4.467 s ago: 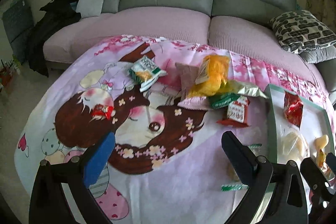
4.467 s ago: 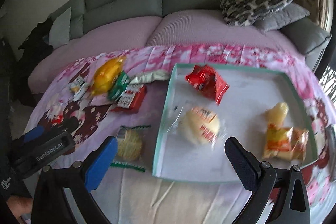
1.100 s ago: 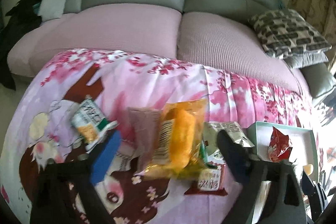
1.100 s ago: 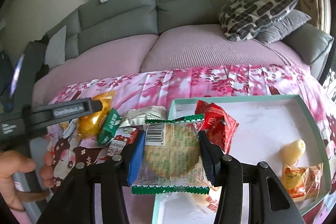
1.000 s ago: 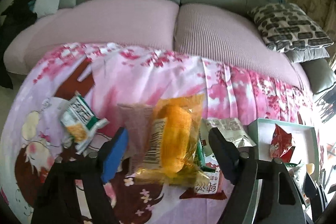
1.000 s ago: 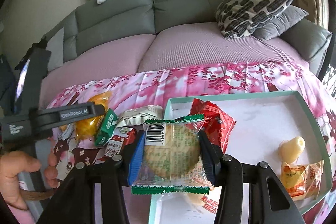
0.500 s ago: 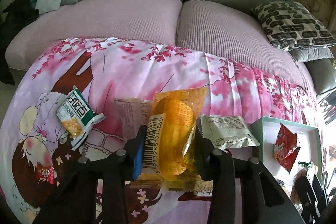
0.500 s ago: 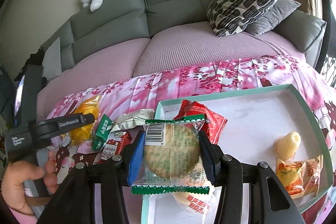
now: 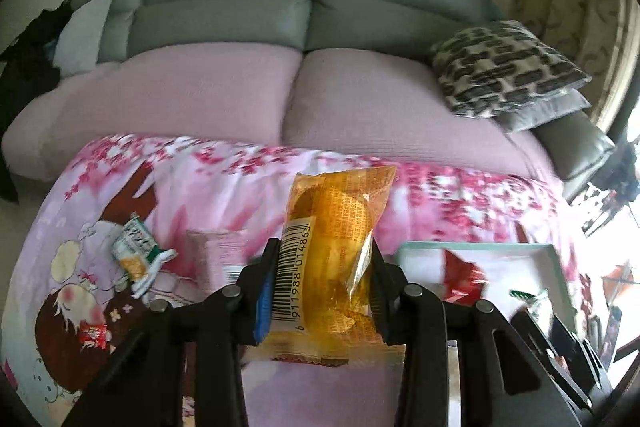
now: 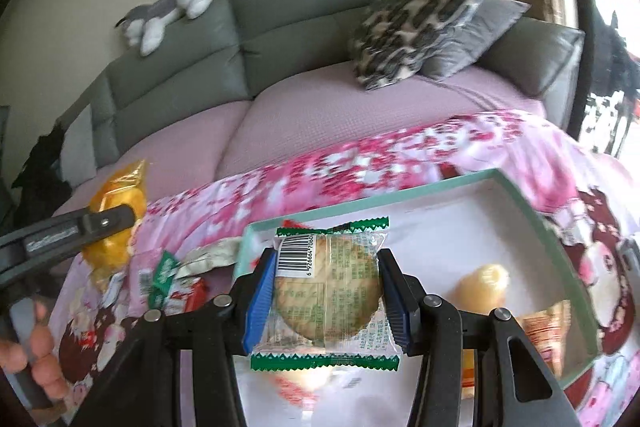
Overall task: Organize snacks
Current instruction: 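Carry both packets over the teal-rimmed tray and open both tools to release them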
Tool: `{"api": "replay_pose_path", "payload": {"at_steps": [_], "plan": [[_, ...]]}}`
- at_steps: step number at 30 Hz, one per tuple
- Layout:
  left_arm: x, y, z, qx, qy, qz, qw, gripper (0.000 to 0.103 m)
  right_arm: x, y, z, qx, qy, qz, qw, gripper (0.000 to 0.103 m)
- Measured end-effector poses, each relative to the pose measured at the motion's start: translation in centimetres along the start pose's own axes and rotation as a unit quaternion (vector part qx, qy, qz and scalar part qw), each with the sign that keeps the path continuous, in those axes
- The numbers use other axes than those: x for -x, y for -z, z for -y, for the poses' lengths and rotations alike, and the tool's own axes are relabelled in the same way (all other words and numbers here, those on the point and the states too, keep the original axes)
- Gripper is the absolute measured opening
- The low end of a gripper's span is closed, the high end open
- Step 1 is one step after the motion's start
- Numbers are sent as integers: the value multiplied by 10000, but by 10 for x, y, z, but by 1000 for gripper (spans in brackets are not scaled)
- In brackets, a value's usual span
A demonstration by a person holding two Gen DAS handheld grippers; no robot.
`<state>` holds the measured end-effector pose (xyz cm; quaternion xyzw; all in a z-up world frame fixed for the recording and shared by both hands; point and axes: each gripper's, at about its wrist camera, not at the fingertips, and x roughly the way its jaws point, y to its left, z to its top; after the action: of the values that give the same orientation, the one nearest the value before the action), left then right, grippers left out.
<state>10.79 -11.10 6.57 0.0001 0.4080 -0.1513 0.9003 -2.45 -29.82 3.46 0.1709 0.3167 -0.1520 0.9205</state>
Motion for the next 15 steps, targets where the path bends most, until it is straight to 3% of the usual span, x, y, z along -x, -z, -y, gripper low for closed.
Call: {"api": "replay_pose_path", "payload": {"at_steps": [11,15], "plan": [[8,12,84,-573,627,-76,9964,41,14,-10,59,-404,571,219,9973,52],[-1,23,112,-758,783,-195,9939,41,12,-10,70,-507,552,252,9969,52]]}}
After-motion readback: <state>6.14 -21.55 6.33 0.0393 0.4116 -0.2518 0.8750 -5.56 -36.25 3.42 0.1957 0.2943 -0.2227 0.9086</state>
